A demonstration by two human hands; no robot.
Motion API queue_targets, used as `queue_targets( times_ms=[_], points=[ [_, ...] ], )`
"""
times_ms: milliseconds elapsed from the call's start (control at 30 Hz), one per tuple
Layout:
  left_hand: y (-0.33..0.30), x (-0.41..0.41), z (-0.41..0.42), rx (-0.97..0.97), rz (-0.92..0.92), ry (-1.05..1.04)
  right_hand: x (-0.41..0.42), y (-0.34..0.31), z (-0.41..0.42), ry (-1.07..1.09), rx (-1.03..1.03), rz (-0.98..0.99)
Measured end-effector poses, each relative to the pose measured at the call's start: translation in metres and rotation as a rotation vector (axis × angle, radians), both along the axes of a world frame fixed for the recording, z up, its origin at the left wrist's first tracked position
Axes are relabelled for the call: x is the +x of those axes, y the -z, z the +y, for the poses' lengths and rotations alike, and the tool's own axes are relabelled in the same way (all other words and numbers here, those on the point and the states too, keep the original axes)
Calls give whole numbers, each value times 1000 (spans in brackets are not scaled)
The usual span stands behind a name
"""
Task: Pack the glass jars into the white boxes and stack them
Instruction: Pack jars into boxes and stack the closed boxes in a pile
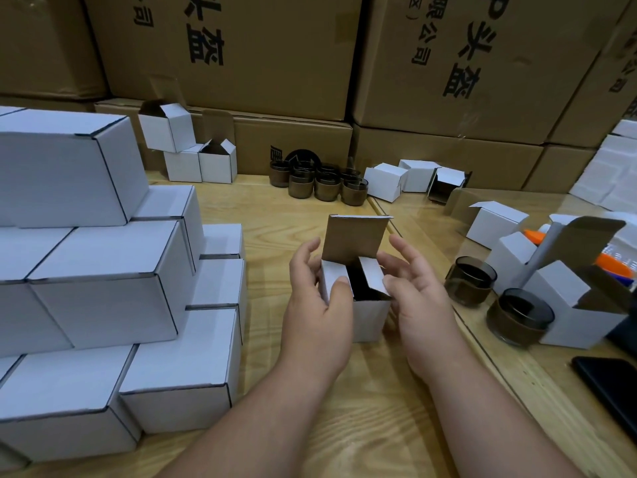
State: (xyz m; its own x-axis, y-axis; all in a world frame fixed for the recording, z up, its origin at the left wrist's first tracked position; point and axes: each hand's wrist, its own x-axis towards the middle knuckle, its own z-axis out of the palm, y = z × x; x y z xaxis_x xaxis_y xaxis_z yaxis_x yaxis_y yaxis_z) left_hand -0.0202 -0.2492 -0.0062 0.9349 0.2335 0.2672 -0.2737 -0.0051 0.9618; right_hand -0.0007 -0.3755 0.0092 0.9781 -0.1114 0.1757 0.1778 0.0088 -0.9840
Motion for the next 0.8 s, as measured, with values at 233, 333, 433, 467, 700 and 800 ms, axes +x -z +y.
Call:
queue_targets(
  times_ms=[233, 333, 433, 467, 700, 800],
  points=[
    [2, 2, 0, 10, -34, 18, -5, 4, -2, -54, 70, -77],
    [3, 2, -1, -9, -37, 30, -7, 4, 0, -77, 95, -94],
    [3, 3, 0, -60, -39, 46, -7, 4, 0, -56, 45, -145],
    [4, 2, 0, -87, -36, 59, -6, 5, -1, -53, 30, -160],
    [3, -1, 3, -166, -44, 113, -9, 7, -3, -62, -46, -187],
    [3, -1, 2, -116, -21, 83, -10, 10, -3, -75, -80, -186]
  ],
)
